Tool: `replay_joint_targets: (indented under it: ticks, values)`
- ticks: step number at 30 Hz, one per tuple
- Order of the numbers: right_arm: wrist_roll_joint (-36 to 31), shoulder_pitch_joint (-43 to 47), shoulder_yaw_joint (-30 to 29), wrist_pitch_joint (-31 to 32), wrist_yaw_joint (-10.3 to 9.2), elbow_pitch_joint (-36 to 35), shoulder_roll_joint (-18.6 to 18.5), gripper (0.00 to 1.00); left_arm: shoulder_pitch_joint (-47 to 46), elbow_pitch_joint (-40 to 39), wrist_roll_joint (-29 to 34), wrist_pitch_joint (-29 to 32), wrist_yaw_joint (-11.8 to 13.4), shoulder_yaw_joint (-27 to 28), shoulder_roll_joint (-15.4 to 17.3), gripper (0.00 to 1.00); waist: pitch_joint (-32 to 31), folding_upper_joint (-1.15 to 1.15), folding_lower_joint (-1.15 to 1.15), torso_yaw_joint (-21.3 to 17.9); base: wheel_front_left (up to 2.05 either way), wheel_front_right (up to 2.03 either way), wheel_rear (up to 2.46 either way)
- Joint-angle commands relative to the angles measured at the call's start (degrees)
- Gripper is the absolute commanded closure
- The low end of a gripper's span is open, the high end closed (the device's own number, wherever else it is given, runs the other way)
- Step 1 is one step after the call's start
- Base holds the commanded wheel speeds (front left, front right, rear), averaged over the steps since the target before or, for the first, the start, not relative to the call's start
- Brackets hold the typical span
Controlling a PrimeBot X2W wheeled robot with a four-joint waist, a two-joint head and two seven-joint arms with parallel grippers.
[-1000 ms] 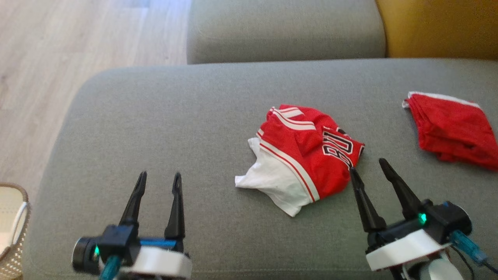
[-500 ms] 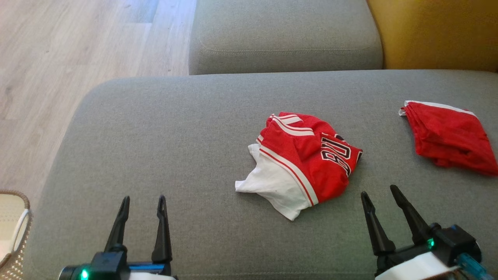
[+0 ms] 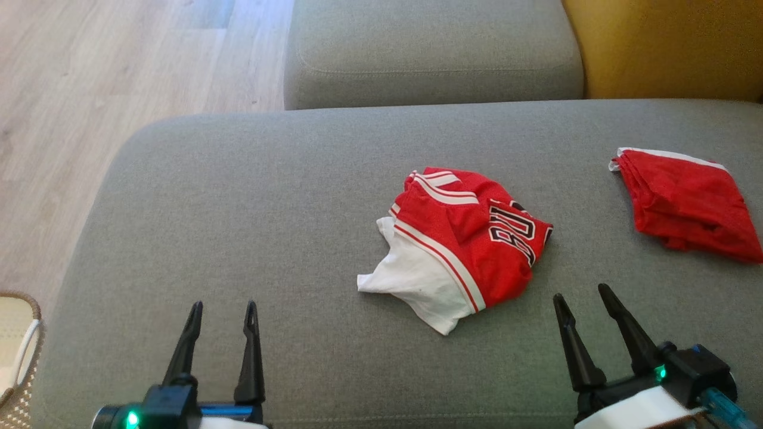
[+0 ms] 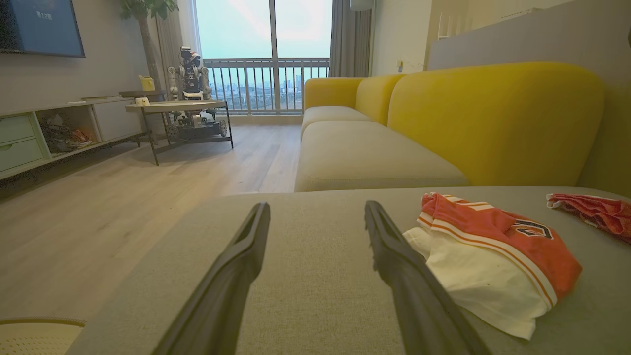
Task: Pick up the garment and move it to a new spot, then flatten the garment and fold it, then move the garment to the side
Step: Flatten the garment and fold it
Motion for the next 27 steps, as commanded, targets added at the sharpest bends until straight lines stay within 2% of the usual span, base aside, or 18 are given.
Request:
replay_joint_targets:
  ticks: [1,6,17,24,27]
  values:
    - [0.34,-2.34,1.31,-0.52,-0.02,-1.89,-0.41,0.0,-3.21,-1.02,0.71,-0.7,-0.77,2.15,-0.57,0.0,0.39,0.0,0.0,-0.18,0.0,0.0,0.0]
    - [0.08,-3.17,1.84,-0.52,-0.02,-1.96,-0.41,0.0,-6.71,4.07,0.04,-0.7,-3.26,1.69,-0.82,0.0,1.95,0.0,0.0,-1.1,0.0,0.0,0.0]
    - [-1.74,-7.39,2.8,-0.52,-0.02,-2.94,-0.41,0.0,-26.75,22.49,-1.83,-0.7,-12.51,-4.54,-2.07,0.0,10.38,0.0,0.0,-4.76,0.0,0.0,0.0]
    - [-2.53,-10.1,3.47,-0.52,-0.02,-3.52,-0.41,0.0,-38.11,32.08,-2.58,-0.7,-14.04,-9.2,-2.4,0.0,15.78,0.0,0.0,-6.81,0.0,0.0,0.0]
    - [-2.66,-11.18,3.63,-0.52,-0.02,-3.61,-0.41,0.0,-42.03,35.31,-4.31,-0.7,-13.89,-11.91,-2.43,0.0,17.58,0.0,0.0,-7.68,0.0,0.0,0.0]
